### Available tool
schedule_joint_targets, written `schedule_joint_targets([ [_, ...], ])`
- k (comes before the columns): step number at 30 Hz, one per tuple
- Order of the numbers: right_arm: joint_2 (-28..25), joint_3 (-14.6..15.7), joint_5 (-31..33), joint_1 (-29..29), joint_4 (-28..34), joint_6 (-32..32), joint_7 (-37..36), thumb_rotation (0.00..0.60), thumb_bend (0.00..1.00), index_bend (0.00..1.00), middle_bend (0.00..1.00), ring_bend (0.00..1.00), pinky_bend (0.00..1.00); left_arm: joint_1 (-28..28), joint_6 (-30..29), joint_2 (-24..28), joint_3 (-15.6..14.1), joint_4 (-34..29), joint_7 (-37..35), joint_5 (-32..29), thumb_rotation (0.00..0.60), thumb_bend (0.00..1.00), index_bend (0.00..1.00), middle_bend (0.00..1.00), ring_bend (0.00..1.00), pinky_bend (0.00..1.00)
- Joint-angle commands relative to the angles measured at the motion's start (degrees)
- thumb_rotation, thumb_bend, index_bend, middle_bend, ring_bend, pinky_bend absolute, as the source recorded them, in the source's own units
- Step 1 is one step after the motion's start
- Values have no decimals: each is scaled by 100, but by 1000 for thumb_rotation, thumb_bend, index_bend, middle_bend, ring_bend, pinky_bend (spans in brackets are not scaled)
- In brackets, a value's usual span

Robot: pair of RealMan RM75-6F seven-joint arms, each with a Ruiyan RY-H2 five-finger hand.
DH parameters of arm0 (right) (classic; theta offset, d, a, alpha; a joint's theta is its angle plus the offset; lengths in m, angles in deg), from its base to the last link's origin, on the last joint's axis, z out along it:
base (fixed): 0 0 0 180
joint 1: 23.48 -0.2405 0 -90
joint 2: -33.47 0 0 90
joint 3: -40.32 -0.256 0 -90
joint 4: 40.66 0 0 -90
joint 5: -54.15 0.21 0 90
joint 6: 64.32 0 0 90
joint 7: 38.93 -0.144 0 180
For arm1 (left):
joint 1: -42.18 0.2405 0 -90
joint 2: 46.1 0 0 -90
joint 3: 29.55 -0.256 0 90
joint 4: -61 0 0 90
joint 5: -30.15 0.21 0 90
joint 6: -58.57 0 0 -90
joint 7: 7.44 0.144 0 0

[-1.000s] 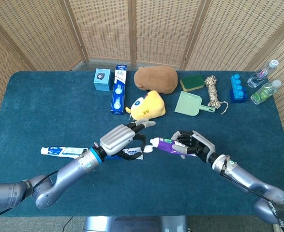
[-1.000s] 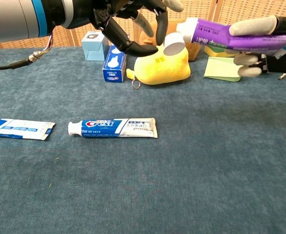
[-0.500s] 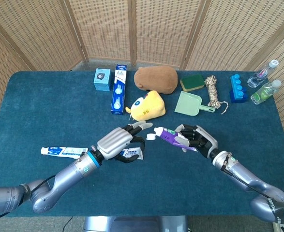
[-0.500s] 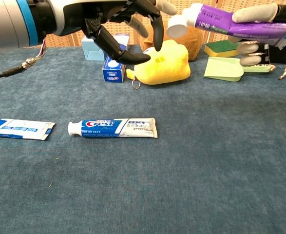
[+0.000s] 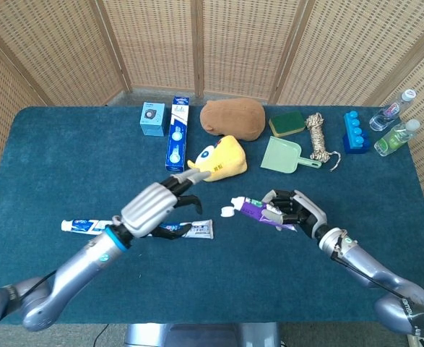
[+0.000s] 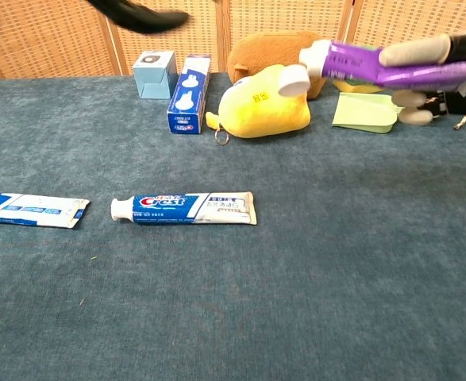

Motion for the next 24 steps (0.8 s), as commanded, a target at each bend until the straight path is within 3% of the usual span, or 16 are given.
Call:
schedule_joint_targets([
  [1, 202, 74, 282, 71, -71, -117, 899, 600, 520, 937, 750, 705, 690, 577, -451, 786, -192, -576, -58, 125, 600, 336, 408, 52, 0, 118],
  [8, 689, 194, 891, 226, -219, -646, 2493, 600, 517, 933, 746, 676, 655, 1646, -1172, 1905, -764, -1112, -383, 464, 600, 334, 398, 52, 0, 118],
  [14, 1335, 302, 1311, 352, -608, -997, 3675, 600, 516, 921, 736, 639, 614, 2951, -2104, 2703, -1563, -1153, -977, 988, 600, 334, 396, 54, 0, 118],
  [18, 1641, 291, 1395, 428, -863, -1029, 4047, 600, 511, 901, 715, 606, 573, 3448, -2376, 2885, -1870, -1004, -1244, 1269, 600, 334, 395, 56, 0, 118],
  [24, 1743, 253, 1245, 520, -1131, -859, 4172, 600, 495, 864, 674, 547, 451, 3836, -2591, 2804, -1990, -885, -1278, 1349, 600, 335, 395, 57, 0, 117],
])
